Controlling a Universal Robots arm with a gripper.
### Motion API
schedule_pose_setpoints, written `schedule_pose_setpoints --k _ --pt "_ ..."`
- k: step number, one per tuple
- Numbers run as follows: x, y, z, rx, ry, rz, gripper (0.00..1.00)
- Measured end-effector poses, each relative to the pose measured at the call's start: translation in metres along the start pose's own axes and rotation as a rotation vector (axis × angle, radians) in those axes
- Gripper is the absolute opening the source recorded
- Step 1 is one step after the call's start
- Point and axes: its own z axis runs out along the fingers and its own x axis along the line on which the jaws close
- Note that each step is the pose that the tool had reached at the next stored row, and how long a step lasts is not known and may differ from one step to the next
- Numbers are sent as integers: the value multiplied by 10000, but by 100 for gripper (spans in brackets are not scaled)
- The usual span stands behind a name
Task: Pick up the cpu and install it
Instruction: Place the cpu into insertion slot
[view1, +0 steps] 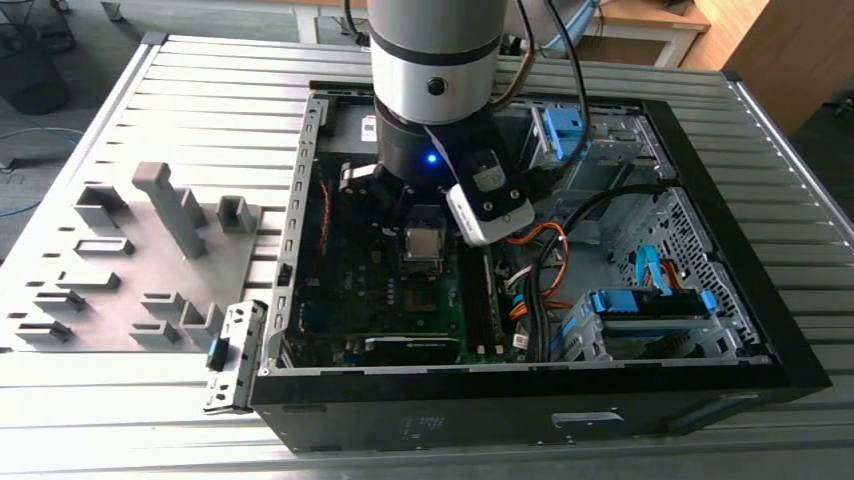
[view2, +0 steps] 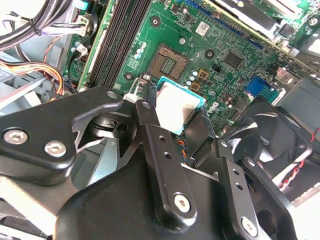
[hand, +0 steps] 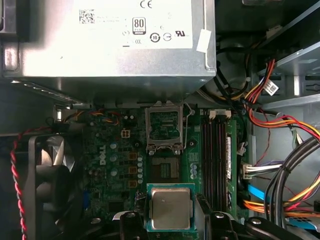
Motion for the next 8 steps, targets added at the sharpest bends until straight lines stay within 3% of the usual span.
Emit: schedule_pose_setpoints --k 8 --pt "7 -4 144 2 45 1 47"
